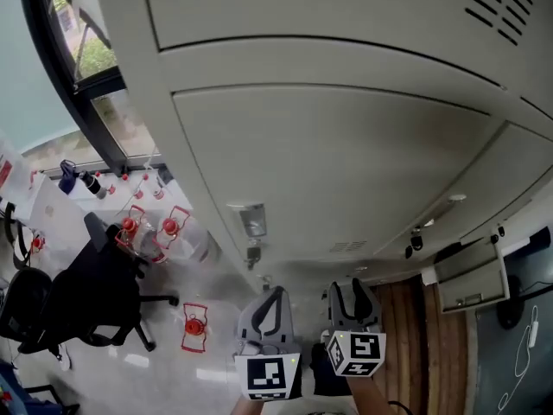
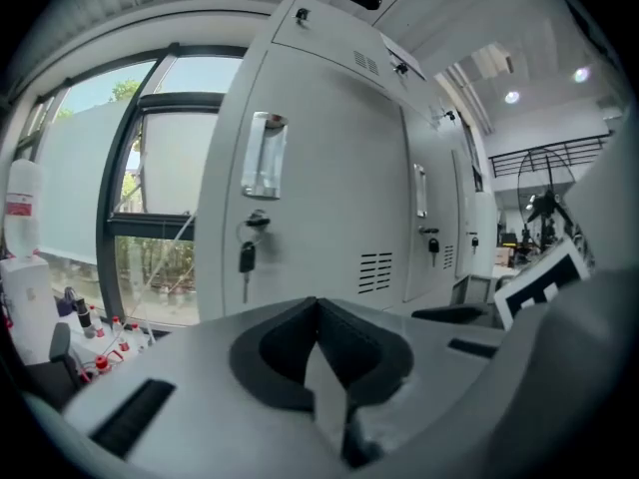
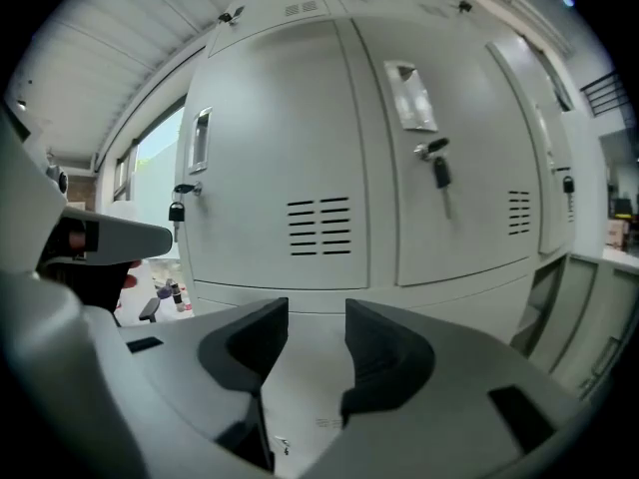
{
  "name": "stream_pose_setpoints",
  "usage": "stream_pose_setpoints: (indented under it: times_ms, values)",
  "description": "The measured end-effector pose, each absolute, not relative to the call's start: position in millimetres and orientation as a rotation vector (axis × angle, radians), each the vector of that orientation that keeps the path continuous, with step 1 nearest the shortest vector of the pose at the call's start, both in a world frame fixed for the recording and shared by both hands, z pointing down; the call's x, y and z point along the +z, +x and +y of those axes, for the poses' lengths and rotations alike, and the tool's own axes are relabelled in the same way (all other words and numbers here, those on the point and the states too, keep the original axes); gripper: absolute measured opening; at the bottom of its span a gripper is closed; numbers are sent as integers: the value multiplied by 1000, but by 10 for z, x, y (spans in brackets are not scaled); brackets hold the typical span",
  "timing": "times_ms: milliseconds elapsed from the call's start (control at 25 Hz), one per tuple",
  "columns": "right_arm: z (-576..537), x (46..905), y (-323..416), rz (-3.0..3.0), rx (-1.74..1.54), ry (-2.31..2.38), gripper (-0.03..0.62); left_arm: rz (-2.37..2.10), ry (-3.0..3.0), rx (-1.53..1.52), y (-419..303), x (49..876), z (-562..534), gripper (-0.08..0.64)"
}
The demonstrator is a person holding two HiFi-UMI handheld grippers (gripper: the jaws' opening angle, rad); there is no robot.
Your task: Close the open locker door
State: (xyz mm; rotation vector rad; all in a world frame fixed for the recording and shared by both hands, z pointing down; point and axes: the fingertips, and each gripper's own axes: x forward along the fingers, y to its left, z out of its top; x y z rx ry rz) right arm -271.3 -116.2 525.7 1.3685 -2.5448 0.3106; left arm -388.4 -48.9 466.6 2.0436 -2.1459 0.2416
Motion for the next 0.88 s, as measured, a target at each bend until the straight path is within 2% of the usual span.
stream_pose_setpoints:
  times_ms: [440,880]
  values:
    - [-1475,5010,-997,-2322,344,1847,173,-1897,2363,270,-2668,4489,-1101,0]
    - [-1628,4915,769,-2117,368,2131,173,-1694,2533,275,-1155,4382,-1560,0]
